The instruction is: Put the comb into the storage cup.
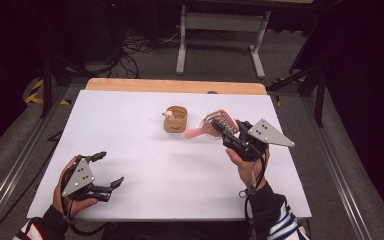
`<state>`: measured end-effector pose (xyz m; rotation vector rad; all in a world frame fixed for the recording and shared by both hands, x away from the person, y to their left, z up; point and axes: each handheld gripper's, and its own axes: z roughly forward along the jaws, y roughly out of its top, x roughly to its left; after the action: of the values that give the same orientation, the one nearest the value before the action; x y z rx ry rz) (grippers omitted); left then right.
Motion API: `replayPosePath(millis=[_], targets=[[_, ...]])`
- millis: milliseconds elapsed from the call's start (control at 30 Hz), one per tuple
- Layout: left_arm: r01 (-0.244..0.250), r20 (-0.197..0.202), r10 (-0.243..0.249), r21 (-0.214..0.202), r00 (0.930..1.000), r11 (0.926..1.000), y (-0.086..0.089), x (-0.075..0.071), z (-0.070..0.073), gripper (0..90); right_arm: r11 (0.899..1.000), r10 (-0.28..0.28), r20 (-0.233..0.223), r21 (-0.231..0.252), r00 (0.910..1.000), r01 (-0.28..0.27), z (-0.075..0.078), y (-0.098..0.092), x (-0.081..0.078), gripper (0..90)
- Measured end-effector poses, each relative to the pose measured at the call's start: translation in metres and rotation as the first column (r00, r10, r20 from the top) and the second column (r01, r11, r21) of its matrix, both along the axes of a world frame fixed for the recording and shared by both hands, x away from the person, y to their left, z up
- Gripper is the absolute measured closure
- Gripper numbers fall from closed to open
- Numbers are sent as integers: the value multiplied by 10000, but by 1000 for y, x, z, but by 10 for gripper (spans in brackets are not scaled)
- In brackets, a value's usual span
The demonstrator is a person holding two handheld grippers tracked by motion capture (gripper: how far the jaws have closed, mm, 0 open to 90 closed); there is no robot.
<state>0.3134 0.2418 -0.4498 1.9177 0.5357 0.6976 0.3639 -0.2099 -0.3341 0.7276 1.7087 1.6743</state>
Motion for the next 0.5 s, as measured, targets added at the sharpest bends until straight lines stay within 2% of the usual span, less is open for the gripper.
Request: replayPosePath(millis=[133, 267, 500], targets=[[-160, -84, 160, -27, 9998, 9999, 8, -4, -2, 76, 9997, -251, 202, 38, 9995, 250, 8, 1, 9, 629], [-217, -125, 215, -155, 9997, 9996, 14, -6, -3, 77, 9983, -507, 389, -285, 9980, 518, 18, 8, 21, 629], [-201, -158, 197, -284, 9997, 9994, 14, -7, -3, 78, 9964, -743, 447, -365, 9962, 759, 28, 21, 37, 630]])
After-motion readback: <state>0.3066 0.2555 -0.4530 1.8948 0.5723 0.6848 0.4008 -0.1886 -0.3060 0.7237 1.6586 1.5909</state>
